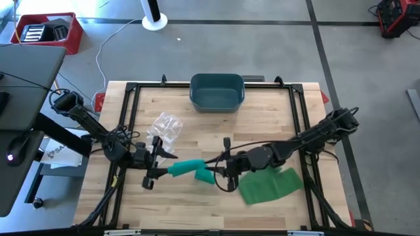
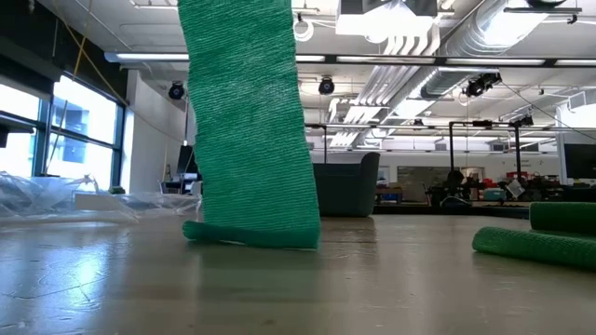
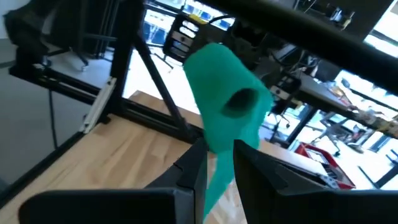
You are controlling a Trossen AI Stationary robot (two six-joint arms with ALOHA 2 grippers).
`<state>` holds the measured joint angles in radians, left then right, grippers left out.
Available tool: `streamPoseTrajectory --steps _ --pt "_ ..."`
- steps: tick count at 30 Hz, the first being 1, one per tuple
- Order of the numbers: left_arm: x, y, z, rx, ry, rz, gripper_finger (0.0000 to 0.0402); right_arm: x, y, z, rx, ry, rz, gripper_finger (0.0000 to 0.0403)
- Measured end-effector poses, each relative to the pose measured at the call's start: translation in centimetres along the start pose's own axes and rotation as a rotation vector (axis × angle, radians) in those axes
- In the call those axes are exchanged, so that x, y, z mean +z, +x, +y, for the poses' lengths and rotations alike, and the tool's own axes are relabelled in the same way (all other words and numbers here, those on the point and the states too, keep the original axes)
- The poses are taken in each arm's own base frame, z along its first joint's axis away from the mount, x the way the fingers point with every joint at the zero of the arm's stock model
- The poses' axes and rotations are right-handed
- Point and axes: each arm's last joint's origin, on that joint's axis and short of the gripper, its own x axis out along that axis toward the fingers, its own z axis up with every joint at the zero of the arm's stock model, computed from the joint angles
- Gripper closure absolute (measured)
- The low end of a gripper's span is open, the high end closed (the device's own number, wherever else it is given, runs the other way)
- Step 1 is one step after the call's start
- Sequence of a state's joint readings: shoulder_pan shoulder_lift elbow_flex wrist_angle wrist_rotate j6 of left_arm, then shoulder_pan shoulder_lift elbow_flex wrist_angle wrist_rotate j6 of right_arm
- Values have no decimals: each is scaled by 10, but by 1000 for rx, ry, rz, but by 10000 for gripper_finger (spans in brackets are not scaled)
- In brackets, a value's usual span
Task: Roll bandage
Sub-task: Roll the blue bandage
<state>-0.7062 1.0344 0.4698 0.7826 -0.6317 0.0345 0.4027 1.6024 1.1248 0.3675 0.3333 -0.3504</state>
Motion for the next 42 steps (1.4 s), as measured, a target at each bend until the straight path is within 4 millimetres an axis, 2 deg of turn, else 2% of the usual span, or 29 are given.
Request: streamPoseTrajectory --steps 7,12,19,25,30,37,42 --pt "0 1 1 -39 -6 -2 202 -3 2 -8 -30 -31 16 334" --pt "0 1 1 -39 -5 -3 202 5 -9 -5 -17 -20 34 331" --pt "0 1 1 -40 -4 -2 202 10 -16 -9 -25 41 40 272" --pt "0 1 1 -41 -5 -2 202 2 -5 -16 28 52 11 249" --pt "0 1 1 -41 -5 -2 202 0 -1 -20 -16 4 -2 280" --pt "0 2 2 -35 -23 -2 202 -1 1 -26 3 -104 -16 391" --pt "-2 4 6 -14 -54 9 202 4 2 -27 -37 -202 -1 396"
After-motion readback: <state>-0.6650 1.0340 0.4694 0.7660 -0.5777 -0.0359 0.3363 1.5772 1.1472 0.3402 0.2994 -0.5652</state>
